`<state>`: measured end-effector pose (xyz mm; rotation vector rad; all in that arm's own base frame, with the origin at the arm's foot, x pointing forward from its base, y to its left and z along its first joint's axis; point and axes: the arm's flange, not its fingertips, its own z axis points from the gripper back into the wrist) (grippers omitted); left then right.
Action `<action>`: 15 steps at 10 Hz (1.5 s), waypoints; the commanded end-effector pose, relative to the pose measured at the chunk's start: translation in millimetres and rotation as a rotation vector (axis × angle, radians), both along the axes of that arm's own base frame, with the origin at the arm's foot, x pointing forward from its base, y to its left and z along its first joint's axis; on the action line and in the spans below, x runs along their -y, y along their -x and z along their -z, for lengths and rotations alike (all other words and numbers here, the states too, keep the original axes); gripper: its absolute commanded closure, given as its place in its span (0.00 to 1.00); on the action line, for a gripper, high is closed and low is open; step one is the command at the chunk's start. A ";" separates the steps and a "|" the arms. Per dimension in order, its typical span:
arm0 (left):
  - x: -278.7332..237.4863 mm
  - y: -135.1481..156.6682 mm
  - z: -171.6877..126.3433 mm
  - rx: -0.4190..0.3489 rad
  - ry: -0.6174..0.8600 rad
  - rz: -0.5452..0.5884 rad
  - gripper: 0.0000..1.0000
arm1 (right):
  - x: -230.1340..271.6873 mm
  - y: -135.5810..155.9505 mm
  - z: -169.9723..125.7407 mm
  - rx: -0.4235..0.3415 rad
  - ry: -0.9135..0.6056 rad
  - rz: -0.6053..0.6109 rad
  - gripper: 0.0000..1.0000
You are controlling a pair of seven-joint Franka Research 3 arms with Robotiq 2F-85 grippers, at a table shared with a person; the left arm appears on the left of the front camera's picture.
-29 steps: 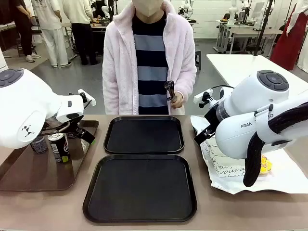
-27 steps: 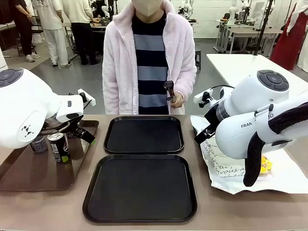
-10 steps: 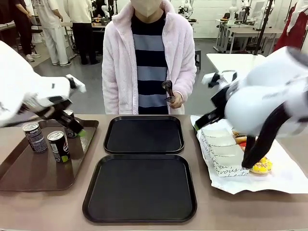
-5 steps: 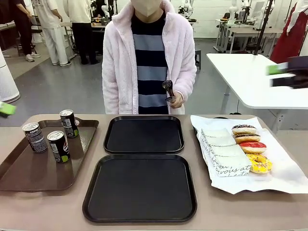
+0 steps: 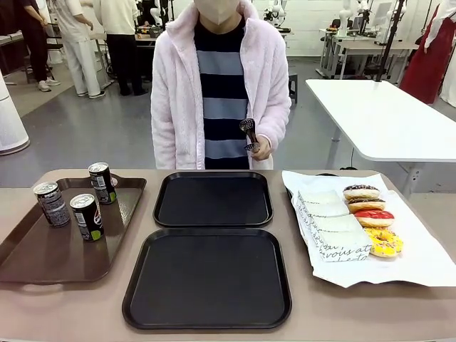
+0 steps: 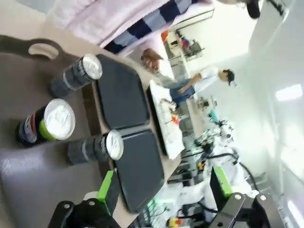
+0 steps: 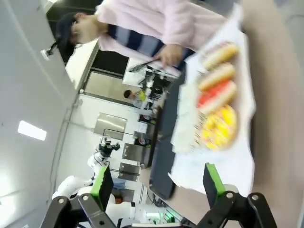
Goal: Set up donuts and drinks on trays.
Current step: Pick up one Pepsi coke and place it on the Flat Tray.
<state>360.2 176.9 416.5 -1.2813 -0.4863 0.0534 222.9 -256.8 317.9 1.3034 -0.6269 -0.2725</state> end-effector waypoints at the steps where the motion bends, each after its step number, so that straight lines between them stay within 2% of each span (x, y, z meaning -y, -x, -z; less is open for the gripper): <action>1: 2.3 -24.2 -13.0 0.011 0.061 -0.021 0.00 | -1.8 -37.9 -4.6 -0.095 0.077 -0.069 0.00; 3: 9.6 -22.7 -20.5 0.000 0.067 -0.062 0.00 | 3.1 -39.2 -14.4 -0.137 0.157 -0.095 0.00; 6: 26.7 -16.2 -28.4 -0.032 -0.064 -0.058 0.00 | 9.5 -35.6 -30.5 -0.151 0.201 -0.064 0.00; 10: 46.3 -5.8 -39.9 -0.052 -0.263 -0.049 0.00 | 20.0 -11.0 -75.8 -0.044 0.225 -0.025 0.00; 13: 24.9 -10.2 -31.0 -0.070 -0.324 -0.058 0.00 | 17.9 3.3 -108.4 0.022 0.257 -0.012 0.00; 14: 38.2 -10.8 -37.0 -0.036 -0.277 -0.047 0.00 | 16.3 5.9 -114.6 0.035 0.269 -0.010 0.00; 15: 38.2 -10.8 -37.0 -0.036 -0.277 -0.047 0.00 | 12.7 6.5 -118.0 0.038 0.284 0.013 0.00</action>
